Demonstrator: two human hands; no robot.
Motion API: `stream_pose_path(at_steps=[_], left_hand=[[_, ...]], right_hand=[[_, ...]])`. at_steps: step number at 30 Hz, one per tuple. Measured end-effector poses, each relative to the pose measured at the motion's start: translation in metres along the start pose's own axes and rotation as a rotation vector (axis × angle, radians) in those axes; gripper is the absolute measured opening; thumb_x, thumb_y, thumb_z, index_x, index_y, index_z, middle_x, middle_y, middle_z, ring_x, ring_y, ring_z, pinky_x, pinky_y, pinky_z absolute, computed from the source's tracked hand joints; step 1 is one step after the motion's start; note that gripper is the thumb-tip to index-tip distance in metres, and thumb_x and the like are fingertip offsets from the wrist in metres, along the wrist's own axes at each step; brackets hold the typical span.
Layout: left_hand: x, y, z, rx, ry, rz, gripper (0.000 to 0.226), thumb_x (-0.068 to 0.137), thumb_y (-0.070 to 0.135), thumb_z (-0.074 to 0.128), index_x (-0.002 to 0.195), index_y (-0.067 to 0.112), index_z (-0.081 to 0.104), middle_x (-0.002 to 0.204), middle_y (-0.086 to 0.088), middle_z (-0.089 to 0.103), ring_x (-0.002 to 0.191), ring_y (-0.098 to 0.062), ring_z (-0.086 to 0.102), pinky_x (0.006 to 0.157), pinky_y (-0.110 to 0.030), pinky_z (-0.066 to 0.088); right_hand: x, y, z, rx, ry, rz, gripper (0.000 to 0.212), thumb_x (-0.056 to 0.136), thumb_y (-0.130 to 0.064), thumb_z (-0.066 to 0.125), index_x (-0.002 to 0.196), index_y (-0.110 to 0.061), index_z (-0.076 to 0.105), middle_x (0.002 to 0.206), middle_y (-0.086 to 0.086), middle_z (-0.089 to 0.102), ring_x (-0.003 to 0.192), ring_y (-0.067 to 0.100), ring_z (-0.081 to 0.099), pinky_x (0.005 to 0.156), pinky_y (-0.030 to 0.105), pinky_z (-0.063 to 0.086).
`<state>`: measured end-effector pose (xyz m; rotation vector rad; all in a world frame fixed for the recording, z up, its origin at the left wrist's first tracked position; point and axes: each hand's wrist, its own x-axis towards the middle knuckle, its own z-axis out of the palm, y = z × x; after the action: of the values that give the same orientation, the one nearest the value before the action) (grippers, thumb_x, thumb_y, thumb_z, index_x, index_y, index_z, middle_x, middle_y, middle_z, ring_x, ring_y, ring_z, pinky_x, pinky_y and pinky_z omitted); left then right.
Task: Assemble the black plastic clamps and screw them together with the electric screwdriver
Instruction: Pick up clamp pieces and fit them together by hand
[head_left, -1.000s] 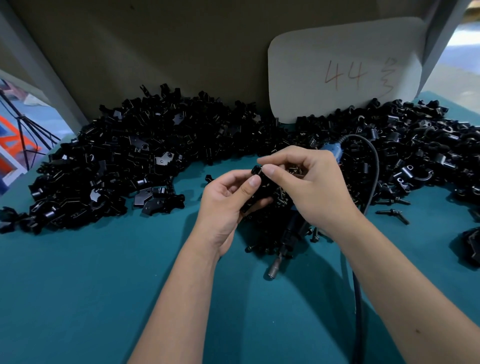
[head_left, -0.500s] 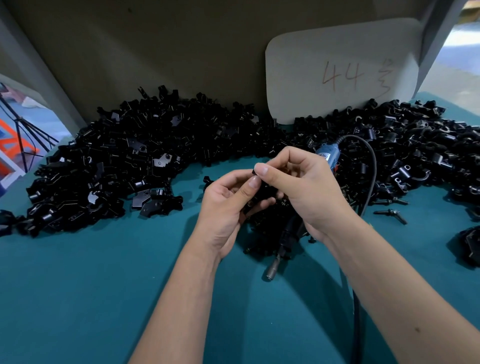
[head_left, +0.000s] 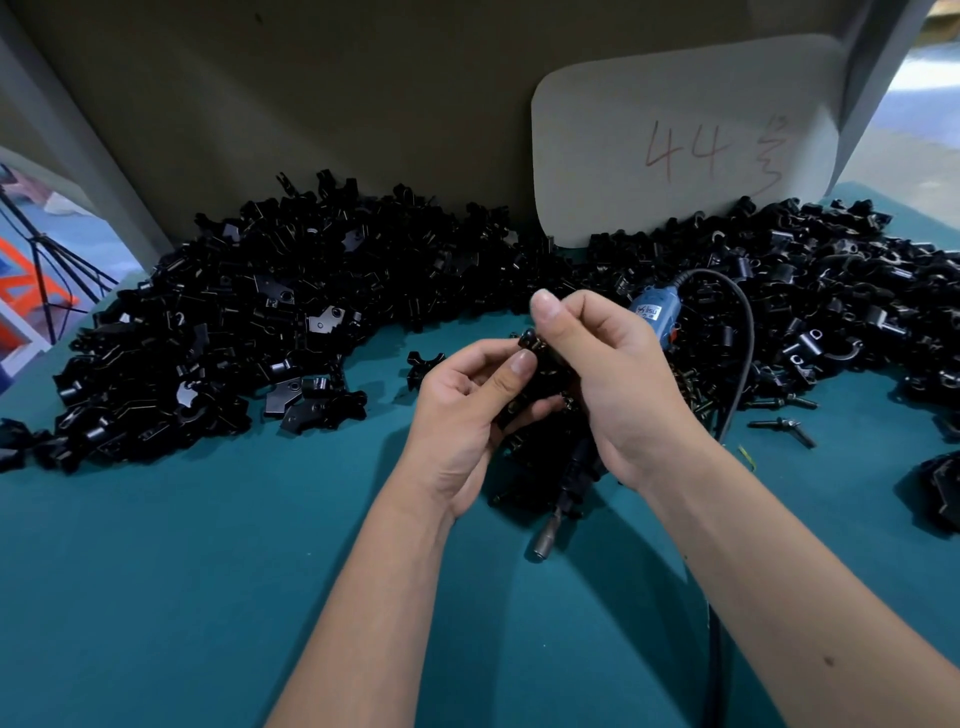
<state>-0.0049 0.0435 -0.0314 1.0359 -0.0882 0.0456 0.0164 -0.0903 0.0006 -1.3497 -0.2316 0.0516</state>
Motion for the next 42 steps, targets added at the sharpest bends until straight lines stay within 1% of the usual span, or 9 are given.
stream_pose_path(at_steps=[4, 7, 12, 17, 20, 25, 30, 37, 42], left_hand=[[0.0, 0.001, -0.002, -0.039, 0.009, -0.001, 0.024, 0.086, 0.019, 0.073, 0.106, 0.006, 0.074, 0.105, -0.01, 0.075, 0.097, -0.017, 0.073, 0.077, -0.028, 0.06], [0.0, 0.0, 0.0, -0.012, 0.016, -0.006, 0.03, 0.087, 0.02, 0.073, 0.111, 0.002, 0.071, 0.108, -0.01, 0.074, 0.1, -0.016, 0.072, 0.078, -0.028, 0.06], [0.001, -0.001, 0.001, 0.04, 0.021, -0.024, 0.033, 0.088, 0.026, 0.073, 0.11, 0.001, 0.073, 0.11, -0.01, 0.074, 0.099, -0.015, 0.071, 0.077, -0.028, 0.06], [0.001, 0.0, -0.003, -0.013, 0.043, -0.014, 0.033, 0.088, 0.022, 0.072, 0.112, 0.0, 0.071, 0.111, -0.016, 0.073, 0.1, -0.018, 0.072, 0.078, -0.028, 0.06], [0.0, 0.002, -0.007, -0.001, 0.027, -0.005, 0.031, 0.089, 0.02, 0.073, 0.113, 0.001, 0.071, 0.112, -0.015, 0.074, 0.103, -0.019, 0.072, 0.08, -0.028, 0.06], [0.0, 0.001, -0.004, 0.018, 0.019, -0.006, 0.026, 0.089, 0.023, 0.073, 0.108, 0.005, 0.075, 0.11, -0.01, 0.075, 0.1, -0.016, 0.072, 0.078, -0.028, 0.06], [0.0, 0.002, -0.006, -0.018, 0.038, -0.017, 0.03, 0.088, 0.02, 0.073, 0.112, 0.002, 0.071, 0.108, -0.012, 0.075, 0.1, -0.018, 0.074, 0.079, -0.028, 0.06], [-0.002, 0.001, -0.003, -0.021, 0.002, -0.035, 0.03, 0.088, 0.015, 0.072, 0.114, 0.0, 0.07, 0.104, -0.011, 0.075, 0.094, -0.016, 0.073, 0.079, -0.027, 0.06], [0.0, 0.002, -0.004, -0.049, 0.068, -0.012, 0.034, 0.087, 0.014, 0.073, 0.115, -0.004, 0.068, 0.11, -0.021, 0.07, 0.096, -0.023, 0.072, 0.08, -0.029, 0.061]], right_hand=[[0.0, -0.003, -0.003, 0.062, -0.118, 0.03, 0.01, 0.094, -0.026, 0.073, 0.089, -0.019, 0.078, 0.089, 0.003, 0.07, 0.088, 0.017, 0.064, 0.068, 0.028, 0.051], [0.0, -0.004, -0.001, 0.042, -0.018, 0.021, 0.012, 0.079, -0.031, 0.082, 0.075, -0.021, 0.078, 0.083, 0.002, 0.074, 0.082, 0.015, 0.069, 0.069, 0.031, 0.056], [-0.001, -0.001, 0.005, 0.0, 0.103, 0.003, 0.027, 0.082, -0.028, 0.088, 0.062, -0.022, 0.07, 0.073, 0.006, 0.069, 0.068, 0.014, 0.068, 0.051, 0.028, 0.053], [-0.002, 0.002, 0.004, 0.046, -0.042, -0.006, 0.009, 0.098, -0.018, 0.072, 0.095, -0.019, 0.08, 0.089, 0.003, 0.07, 0.087, 0.015, 0.065, 0.069, 0.026, 0.054], [-0.002, 0.0, 0.004, 0.089, -0.033, 0.061, 0.008, 0.094, -0.01, 0.074, 0.09, -0.012, 0.08, 0.087, 0.005, 0.074, 0.089, 0.019, 0.069, 0.072, 0.027, 0.054], [-0.001, -0.002, 0.006, 0.097, 0.024, 0.101, 0.013, 0.085, -0.023, 0.084, 0.073, -0.021, 0.078, 0.079, 0.001, 0.074, 0.08, 0.017, 0.07, 0.065, 0.031, 0.054], [-0.002, -0.001, 0.004, 0.143, -0.044, 0.091, 0.008, 0.096, -0.016, 0.072, 0.093, -0.016, 0.08, 0.086, 0.001, 0.072, 0.085, 0.014, 0.067, 0.062, 0.024, 0.051], [-0.002, 0.003, 0.011, -0.003, 0.16, 0.024, 0.035, 0.083, -0.027, 0.088, 0.061, -0.022, 0.062, 0.069, 0.003, 0.064, 0.067, 0.016, 0.064, 0.053, 0.027, 0.052], [-0.002, 0.004, 0.008, 0.068, 0.041, -0.014, 0.008, 0.095, -0.015, 0.075, 0.088, -0.018, 0.076, 0.085, 0.001, 0.07, 0.086, 0.016, 0.065, 0.073, 0.032, 0.055]])
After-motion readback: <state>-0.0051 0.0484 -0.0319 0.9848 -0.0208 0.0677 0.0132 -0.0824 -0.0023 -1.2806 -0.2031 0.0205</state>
